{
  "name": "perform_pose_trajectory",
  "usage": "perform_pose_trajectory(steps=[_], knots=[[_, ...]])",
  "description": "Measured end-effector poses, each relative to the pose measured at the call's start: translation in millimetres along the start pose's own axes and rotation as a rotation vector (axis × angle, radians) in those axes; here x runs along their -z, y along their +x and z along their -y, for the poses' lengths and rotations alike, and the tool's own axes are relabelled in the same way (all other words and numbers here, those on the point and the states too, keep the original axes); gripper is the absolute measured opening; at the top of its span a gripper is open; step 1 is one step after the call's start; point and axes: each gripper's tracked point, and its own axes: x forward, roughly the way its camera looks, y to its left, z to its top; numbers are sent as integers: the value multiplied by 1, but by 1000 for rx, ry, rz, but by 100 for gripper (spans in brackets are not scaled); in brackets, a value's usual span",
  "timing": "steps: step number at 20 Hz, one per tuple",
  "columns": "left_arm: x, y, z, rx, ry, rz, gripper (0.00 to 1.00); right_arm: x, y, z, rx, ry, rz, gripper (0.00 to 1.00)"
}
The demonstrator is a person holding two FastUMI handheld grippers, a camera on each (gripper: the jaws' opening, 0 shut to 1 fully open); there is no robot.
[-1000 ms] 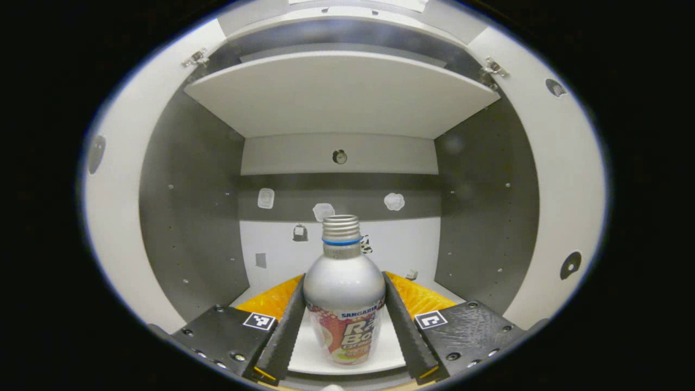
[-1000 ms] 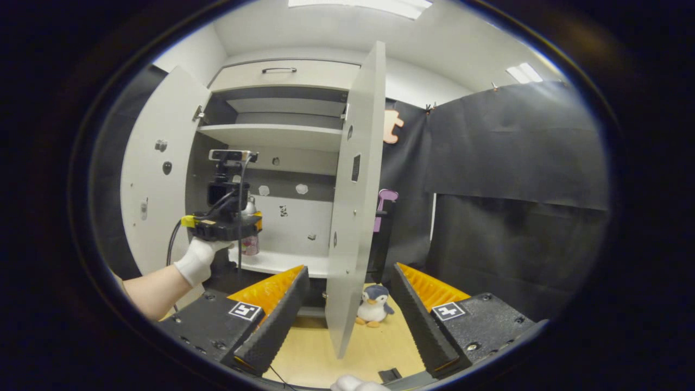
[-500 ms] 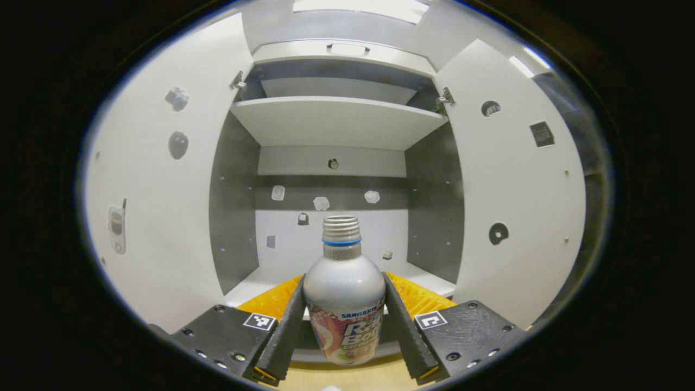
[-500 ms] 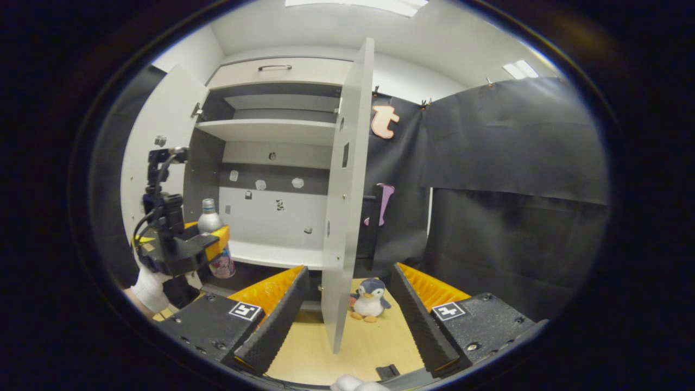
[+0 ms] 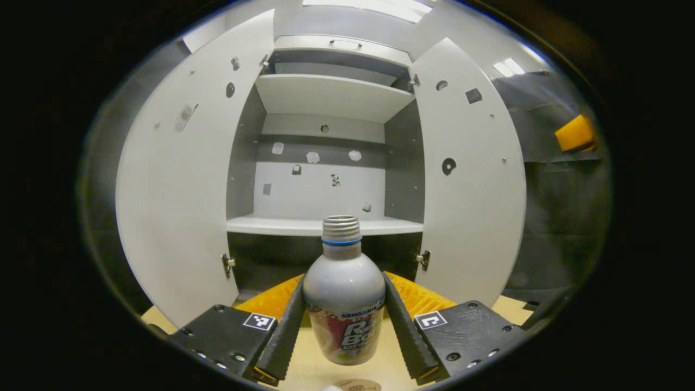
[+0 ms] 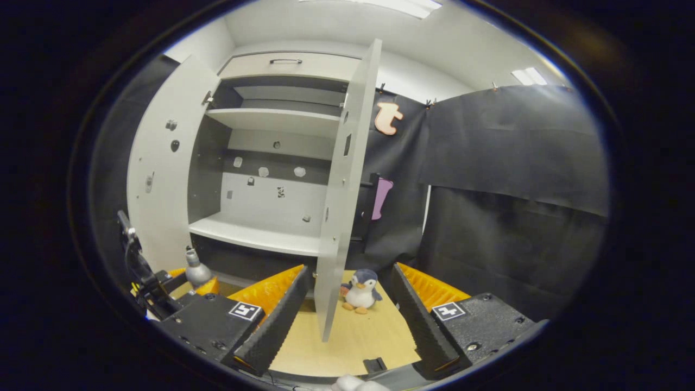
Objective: Grasp the bottle in the cabinet with the left hand and place it on the coaster, then close the right door with the right hand and the left door with the left hand.
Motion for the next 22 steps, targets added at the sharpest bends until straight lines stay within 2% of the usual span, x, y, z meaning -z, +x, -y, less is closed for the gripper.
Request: perform_pose_trajectory(steps=[2,3,4,5,8,10,11,13,14,15,16,17,18,22], knots=[[29,-13,5,16,7,-11,82,4,-3,2,1,-11,-12,99],[41,-17,8,25,19,-12,78,5,-4,1,2,-16,-18,99],[54,-22,12,37,33,-14,82,7,-3,2,3,-19,-25,99],[65,-26,16,47,51,-15,78,9,-4,3,2,-20,-32,99],[99,-38,22,66,105,-48,78,11,-3,4,12,-25,-36,99],[110,-40,26,82,92,-30,78,8,-1,4,13,-33,-33,100],[118,-42,29,92,86,-35,82,8,0,3,13,-39,-37,99],[129,-43,30,96,79,-42,78,9,1,-1,4,-51,-50,99],[134,-43,30,97,70,-44,82,9,2,-3,1,-59,-54,100],[138,-42,30,95,64,-46,78,7,2,-6,-5,-66,-53,100],[141,-43,29,93,65,-47,82,7,1,-10,-14,-75,-55,99],[143,-43,26,89,69,-51,78,7,2,-13,-21,-86,-56,99],[145,-43,24,85,69,-49,82,6,2,-16,-28,-94,-55,100],[148,-42,22,94,61,-47,81,8,3,-25,-47,-97,-64,99]])
